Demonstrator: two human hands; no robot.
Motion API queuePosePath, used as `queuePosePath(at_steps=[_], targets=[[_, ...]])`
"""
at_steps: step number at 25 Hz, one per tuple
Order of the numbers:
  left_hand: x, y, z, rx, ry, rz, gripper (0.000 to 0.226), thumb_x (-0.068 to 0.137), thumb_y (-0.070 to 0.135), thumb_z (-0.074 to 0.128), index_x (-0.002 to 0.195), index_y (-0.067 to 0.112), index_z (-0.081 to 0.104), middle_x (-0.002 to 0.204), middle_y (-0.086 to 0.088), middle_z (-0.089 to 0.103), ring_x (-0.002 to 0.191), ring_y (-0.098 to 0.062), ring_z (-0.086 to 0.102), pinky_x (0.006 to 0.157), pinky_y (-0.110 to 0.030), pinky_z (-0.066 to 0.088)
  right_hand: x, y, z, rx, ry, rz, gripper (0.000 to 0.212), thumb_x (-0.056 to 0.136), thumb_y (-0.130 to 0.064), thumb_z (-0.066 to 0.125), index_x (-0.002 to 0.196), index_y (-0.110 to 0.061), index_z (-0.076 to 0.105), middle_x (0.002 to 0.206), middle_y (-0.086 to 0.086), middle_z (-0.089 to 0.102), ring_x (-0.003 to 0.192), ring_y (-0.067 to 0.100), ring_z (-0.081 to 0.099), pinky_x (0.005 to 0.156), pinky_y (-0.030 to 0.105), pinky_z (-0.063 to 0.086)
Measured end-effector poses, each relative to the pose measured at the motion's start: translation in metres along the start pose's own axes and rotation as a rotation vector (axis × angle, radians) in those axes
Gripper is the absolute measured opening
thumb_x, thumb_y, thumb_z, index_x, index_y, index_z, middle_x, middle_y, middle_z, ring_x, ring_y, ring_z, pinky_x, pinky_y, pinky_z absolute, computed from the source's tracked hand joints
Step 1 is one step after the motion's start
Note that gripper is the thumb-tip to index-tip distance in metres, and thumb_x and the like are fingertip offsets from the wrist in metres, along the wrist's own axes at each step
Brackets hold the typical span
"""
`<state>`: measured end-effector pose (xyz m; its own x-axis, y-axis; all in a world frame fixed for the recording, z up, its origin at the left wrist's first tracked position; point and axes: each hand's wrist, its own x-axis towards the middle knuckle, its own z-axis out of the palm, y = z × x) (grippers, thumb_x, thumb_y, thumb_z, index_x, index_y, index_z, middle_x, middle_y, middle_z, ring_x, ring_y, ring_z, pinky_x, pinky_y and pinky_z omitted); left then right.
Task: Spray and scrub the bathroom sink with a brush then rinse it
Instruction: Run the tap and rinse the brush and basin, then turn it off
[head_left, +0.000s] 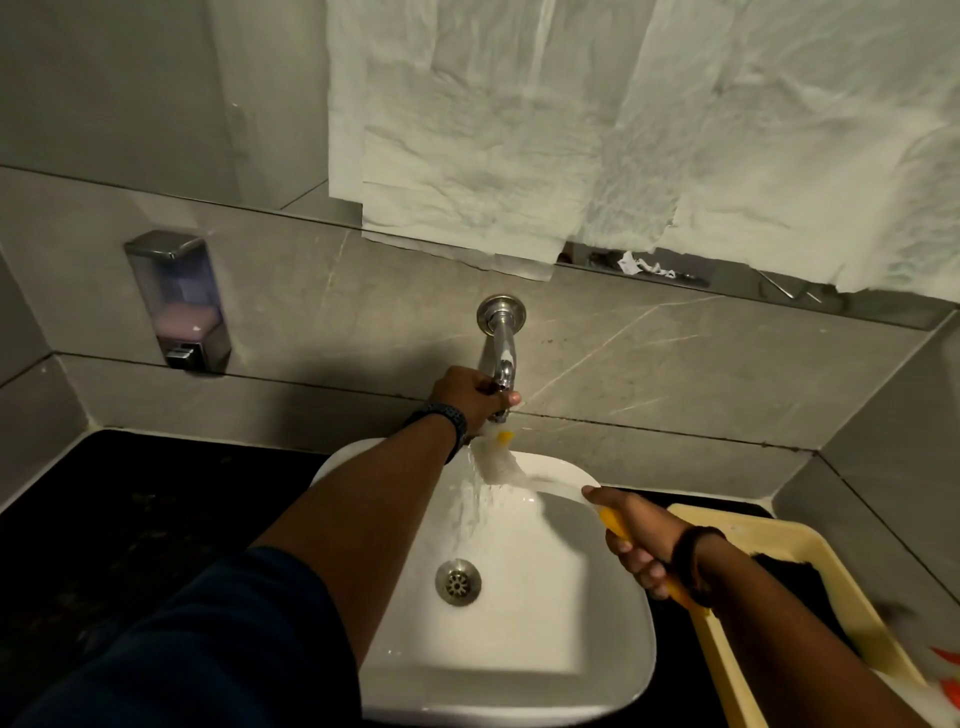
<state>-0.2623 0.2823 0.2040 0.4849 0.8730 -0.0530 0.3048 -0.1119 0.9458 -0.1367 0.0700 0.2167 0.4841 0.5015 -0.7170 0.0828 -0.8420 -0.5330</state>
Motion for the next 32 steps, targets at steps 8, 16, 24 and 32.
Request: queuePosePath(at_steps=[8,16,24,32], targets=[[-0.002,-0.001,0.000,-0.012,0.012,-0.003,0.022,0.071,0.033,0.079,0.087,0.019,0.072,0.072,0.004,0.070,0.071,-0.013,0.065,0.078,-0.036,0.056,0.006,0.008,0.013,-0.973,0.825,-0.618,0.074,0.076,-0.082,0.016,0.067,-0.022,0.060,0.067,0.002,0.066,0.056,0.023,0.052,0.053,0.031,0.038],[-0.002,-0.003,0.000,-0.022,0.027,0.009,0.025,0.068,0.036,0.081,0.085,0.021,0.072,0.066,0.011,0.068,0.062,-0.002,0.061,0.058,-0.022,0.049,0.012,0.000,0.024,-0.175,0.398,-0.403,0.050,0.077,-0.071,0.048,0.057,-0.026,0.044,0.050,-0.004,0.050,0.043,0.016,0.045,0.048,0.024,0.035],[-0.004,0.006,0.014,0.454,0.281,0.064,0.059,0.059,0.060,0.077,0.097,0.019,0.060,0.090,-0.004,0.069,0.080,-0.023,0.062,0.070,-0.036,0.051,0.018,0.015,0.017,-0.086,0.402,-0.356,0.056,0.078,-0.069,0.052,0.061,-0.015,0.049,0.055,0.002,0.056,0.041,0.018,0.049,0.046,0.025,0.037],[0.001,-0.005,0.008,1.012,0.170,0.717,0.076,0.090,0.038,0.054,0.146,0.009,0.010,0.157,-0.012,0.015,0.144,-0.027,0.010,0.116,-0.038,0.009,0.002,0.030,0.013,-0.912,0.878,-0.586,0.072,0.076,-0.081,0.019,0.073,-0.023,0.061,0.079,0.004,0.070,0.073,0.027,0.066,0.057,0.032,0.036]])
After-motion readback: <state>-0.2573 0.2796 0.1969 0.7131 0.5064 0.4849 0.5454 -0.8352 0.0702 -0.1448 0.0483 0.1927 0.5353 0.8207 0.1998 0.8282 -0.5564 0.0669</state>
